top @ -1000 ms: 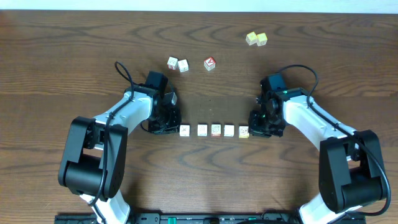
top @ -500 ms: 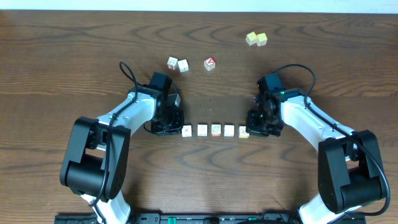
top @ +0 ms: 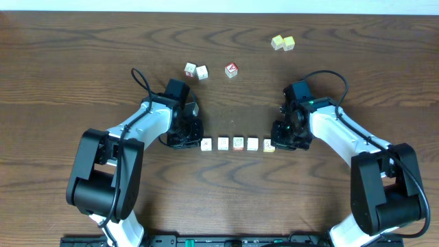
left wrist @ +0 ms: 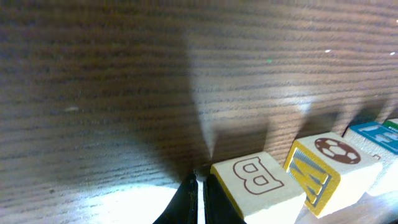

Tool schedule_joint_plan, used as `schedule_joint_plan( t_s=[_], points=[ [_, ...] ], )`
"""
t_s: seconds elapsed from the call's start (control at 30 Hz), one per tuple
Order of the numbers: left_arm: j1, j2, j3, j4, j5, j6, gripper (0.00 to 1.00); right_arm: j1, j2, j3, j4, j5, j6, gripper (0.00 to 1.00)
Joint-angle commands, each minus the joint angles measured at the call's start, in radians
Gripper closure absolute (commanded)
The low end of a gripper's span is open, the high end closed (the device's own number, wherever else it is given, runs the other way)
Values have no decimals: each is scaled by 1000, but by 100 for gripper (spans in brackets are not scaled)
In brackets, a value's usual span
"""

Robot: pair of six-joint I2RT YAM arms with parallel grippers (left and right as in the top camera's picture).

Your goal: Lift 5 blocks

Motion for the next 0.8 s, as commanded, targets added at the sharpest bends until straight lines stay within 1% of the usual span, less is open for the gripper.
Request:
schedule_joint_plan(
  t_s=[0.0,0.77],
  points=[
    [-3,10,-19,5,-5,-6,93,15,1,-4,2,-6,11,99],
    [-3,10,-19,25,-5,-70,93,15,1,-4,10,-32,11,99]
  ],
)
